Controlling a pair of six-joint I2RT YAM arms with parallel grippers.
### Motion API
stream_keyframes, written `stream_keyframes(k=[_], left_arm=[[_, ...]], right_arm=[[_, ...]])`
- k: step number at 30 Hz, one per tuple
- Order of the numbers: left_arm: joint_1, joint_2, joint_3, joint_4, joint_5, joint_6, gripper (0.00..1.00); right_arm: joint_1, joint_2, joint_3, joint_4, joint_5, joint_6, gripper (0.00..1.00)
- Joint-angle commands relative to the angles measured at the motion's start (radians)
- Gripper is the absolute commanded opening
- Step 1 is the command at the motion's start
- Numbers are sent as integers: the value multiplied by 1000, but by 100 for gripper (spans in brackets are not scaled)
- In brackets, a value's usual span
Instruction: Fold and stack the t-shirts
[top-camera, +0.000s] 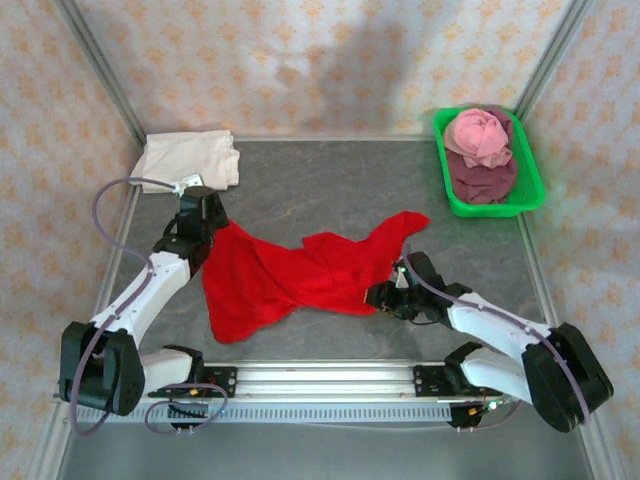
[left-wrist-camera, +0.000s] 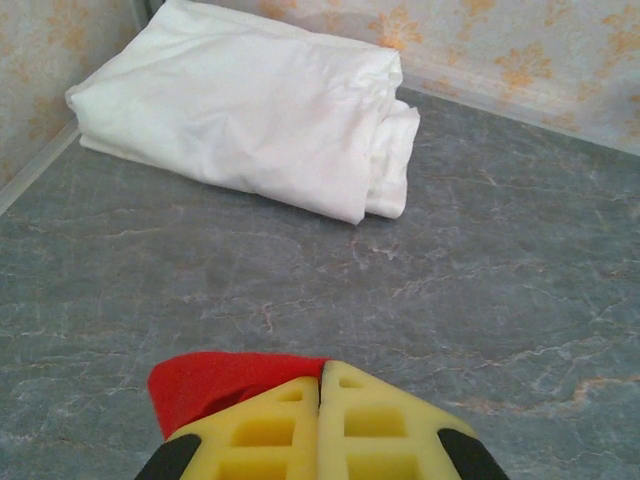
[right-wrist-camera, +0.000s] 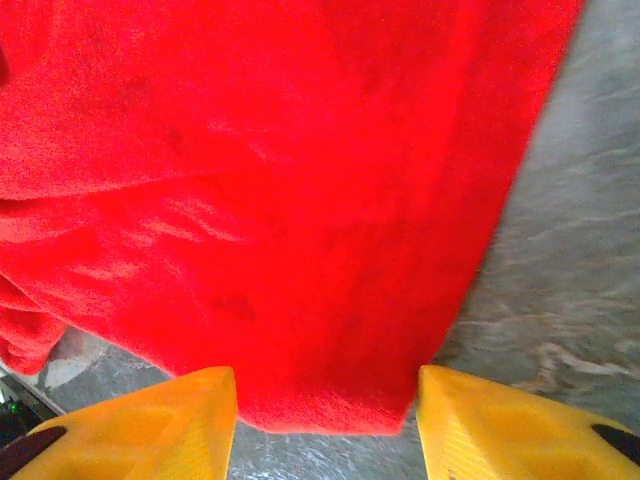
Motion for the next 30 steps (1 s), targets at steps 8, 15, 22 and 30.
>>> stream_keyframes(k=[8, 15, 22, 30], left_arm=[[3, -54, -37, 2, -1, -25, 0], [3, -141, -28, -50, -3, -23, 0], [3, -363, 63, -197, -12, 42, 0], [3, -612, 269, -384, 46, 133, 0]], right_arm=[[46, 50, -13, 148, 17, 43, 30], [45, -81, 114, -19, 69, 33, 6], [17, -269, 364, -267, 65, -44, 0], [17, -404, 670, -510, 105, -137, 0]])
